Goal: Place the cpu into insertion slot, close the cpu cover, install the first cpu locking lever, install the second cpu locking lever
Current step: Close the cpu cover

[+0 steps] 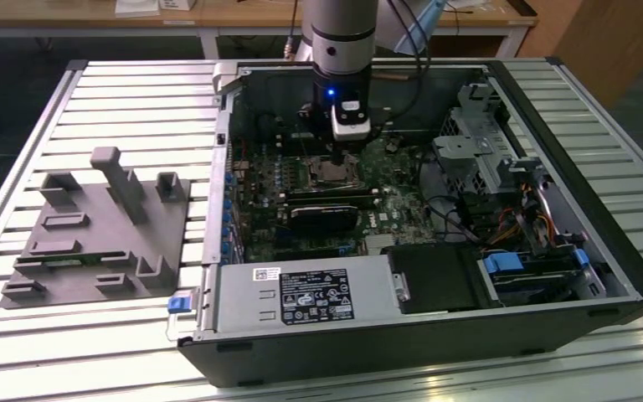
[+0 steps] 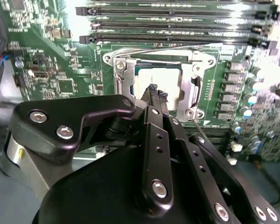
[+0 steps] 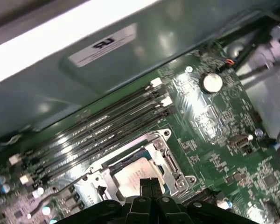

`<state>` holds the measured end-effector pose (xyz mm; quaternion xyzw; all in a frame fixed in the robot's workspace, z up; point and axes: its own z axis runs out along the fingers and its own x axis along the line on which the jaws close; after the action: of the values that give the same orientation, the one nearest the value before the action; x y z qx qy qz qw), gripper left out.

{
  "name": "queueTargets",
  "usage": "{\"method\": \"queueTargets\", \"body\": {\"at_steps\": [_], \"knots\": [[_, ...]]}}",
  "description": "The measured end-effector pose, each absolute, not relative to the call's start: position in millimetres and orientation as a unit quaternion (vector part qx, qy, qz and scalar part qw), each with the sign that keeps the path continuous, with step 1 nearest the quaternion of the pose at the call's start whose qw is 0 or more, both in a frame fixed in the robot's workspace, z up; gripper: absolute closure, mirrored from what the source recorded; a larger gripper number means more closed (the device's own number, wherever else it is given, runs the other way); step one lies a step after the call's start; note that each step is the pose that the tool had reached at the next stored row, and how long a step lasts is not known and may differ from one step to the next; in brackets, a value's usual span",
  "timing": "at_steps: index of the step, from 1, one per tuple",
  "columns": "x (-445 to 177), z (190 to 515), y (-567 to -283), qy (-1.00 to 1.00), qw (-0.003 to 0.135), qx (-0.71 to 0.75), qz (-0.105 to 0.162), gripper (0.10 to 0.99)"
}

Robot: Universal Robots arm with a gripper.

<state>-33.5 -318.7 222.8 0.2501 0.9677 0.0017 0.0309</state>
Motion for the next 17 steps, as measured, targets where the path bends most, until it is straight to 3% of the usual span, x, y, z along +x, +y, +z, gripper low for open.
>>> {"method": "queueTargets", "body": {"at_steps": [17], "knots": [[-33.6,221.2,-318.7,0.994,0.033,0.109,-0.003,0.980]]}}
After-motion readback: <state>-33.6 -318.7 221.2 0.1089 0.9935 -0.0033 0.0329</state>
